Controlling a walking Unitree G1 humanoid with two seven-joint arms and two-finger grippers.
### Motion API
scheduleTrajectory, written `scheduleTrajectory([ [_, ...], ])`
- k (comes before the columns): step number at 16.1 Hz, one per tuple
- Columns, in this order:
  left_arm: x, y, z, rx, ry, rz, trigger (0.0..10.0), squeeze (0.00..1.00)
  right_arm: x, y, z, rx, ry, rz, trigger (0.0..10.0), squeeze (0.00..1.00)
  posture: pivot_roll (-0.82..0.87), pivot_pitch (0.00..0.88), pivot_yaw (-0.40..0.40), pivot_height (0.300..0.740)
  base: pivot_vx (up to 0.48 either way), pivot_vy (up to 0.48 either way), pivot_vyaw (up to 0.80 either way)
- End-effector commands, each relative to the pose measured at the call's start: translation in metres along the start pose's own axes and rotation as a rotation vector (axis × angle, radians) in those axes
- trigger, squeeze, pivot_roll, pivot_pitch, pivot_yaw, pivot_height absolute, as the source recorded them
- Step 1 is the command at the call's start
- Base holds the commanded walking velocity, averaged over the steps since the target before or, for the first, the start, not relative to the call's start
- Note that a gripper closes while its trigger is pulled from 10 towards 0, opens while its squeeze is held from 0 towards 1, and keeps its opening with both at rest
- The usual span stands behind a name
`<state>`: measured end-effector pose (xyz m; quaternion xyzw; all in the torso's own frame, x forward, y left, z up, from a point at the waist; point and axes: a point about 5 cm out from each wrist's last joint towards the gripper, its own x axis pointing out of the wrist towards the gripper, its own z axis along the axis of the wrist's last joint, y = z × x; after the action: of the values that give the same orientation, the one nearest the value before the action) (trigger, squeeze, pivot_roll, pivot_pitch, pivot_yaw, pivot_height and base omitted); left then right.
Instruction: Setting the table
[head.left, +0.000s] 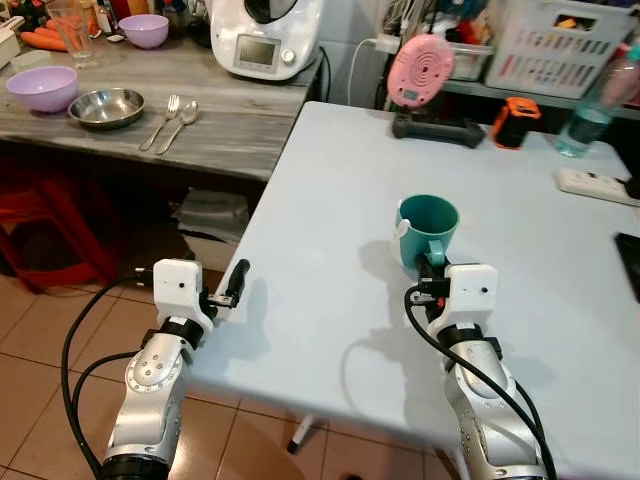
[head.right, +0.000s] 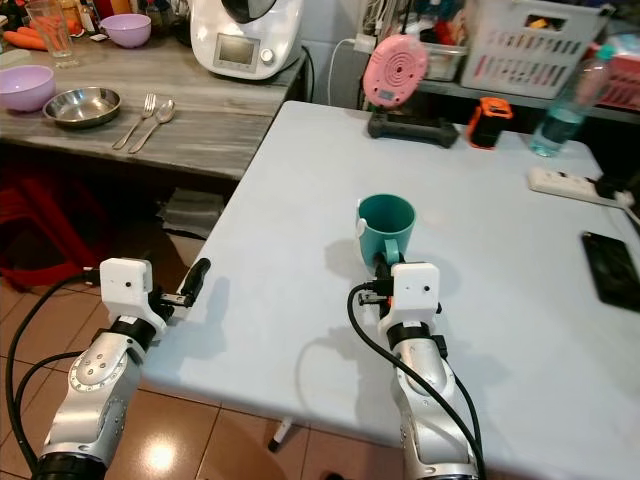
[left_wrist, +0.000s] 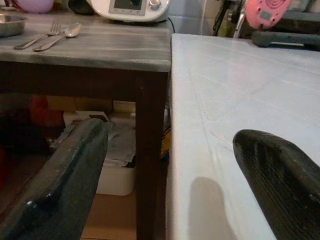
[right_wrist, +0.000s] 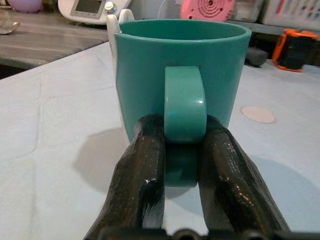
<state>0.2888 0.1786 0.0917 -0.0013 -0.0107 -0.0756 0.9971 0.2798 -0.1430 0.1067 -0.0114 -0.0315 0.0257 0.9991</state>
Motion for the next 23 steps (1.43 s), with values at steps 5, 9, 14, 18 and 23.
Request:
scheduleTrajectory([
  [5, 0.0005, -0.0014, 0.0003, 0.010, 0.005, -0.018, 10.0, 0.00, 0.0025, -0.0070, 0.0017, 0.014, -0.005, -0.033, 10.0, 0.00, 0.03, 0.000, -0.037, 0.740, -0.267, 0.000, 0.00],
  [9, 0.0009, -0.0006, 0.0006, 0.016, -0.004, -0.036, 10.0, 0.00, 0.0043, -0.0091, 0.0033, 0.003, -0.011, -0.035, 10.0, 0.00, 0.03, 0.000, -0.038, 0.740, -0.127, 0.000, 0.00],
  [14, -0.0020, -0.0005, -0.0029, -0.015, 0.000, -0.057, 10.0, 0.00, 0.0029, -0.0077, 0.0038, -0.004, -0.018, -0.033, 10.0, 0.00, 0.03, 0.000, -0.035, 0.740, 0.000, 0.048, -0.21],
  [18, -0.0022, -0.0024, -0.0036, -0.023, -0.003, -0.064, 10.0, 0.00, 0.0030, -0.0068, 0.0043, -0.015, -0.022, -0.028, 10.0, 0.00, 0.03, 0.000, -0.038, 0.740, 0.000, 0.341, -0.58],
  [23, -0.0022, -0.0030, -0.0042, -0.026, -0.005, -0.068, 10.0, 0.00, 0.0034, -0.0061, 0.0049, -0.016, -0.025, -0.029, 10.0, 0.00, 0.03, 0.000, -0.038, 0.740, 0.000, 0.398, -0.20],
])
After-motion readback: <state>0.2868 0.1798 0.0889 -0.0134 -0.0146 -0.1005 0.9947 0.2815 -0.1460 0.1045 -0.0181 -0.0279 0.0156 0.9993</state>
